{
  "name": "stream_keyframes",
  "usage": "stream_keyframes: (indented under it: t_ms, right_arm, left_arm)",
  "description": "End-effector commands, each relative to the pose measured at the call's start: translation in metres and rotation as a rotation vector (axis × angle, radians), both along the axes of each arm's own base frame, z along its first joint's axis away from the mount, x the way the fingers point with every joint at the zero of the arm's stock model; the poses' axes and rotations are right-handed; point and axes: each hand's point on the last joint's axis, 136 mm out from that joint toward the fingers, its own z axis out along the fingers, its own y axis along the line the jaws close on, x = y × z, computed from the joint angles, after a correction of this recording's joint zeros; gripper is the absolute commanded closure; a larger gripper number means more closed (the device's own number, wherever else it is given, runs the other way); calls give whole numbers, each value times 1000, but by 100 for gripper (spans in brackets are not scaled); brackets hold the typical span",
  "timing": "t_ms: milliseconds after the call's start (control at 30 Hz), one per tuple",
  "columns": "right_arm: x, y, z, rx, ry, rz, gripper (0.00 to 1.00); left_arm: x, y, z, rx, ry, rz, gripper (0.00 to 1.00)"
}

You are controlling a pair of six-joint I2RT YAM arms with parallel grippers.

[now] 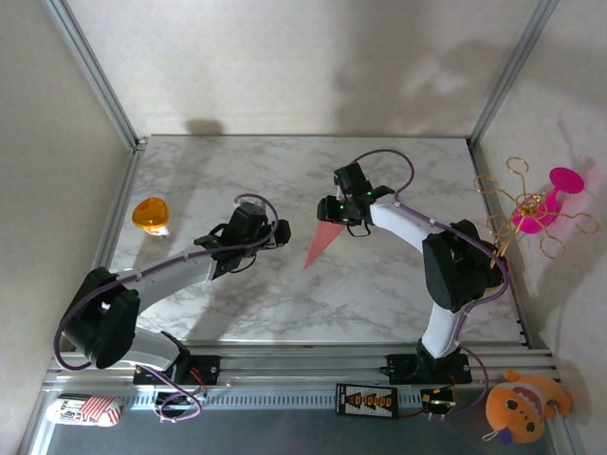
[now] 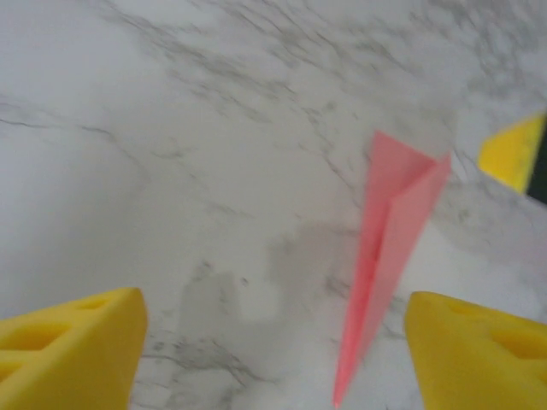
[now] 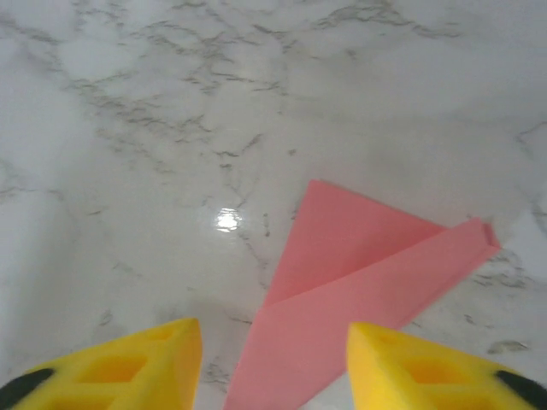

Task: Fold a paper plane with a square sheet of paper (pick it up from the middle)
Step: Turn over the paper plane at the top-center of the table.

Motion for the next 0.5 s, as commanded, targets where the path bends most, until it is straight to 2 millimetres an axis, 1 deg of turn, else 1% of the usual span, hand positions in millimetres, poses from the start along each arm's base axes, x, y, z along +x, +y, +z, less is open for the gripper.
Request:
stream_keyframes:
  t_ms: [0, 67, 233, 367, 467]
  right_arm:
    - [-9, -18, -18, -203, 55, -126, 44]
    - [-9, -13, -26, -253, 73, -152, 41]
    - [-5, -7, -39, -347, 105, -225, 43]
    - [-5, 2, -52, -376, 133, -254, 45]
    - [-3, 3, -60, -397, 150, -276, 45]
  left_arm:
    - [7, 31, -2, 64, -45, 113, 13]
    - [6, 36, -5, 57, -52, 118, 8]
    - [1, 46, -13, 54, -47, 135, 1]
    - [-2, 51, -20, 50, -33, 137, 1]
    - [-3, 53, -25, 48, -22, 135, 0]
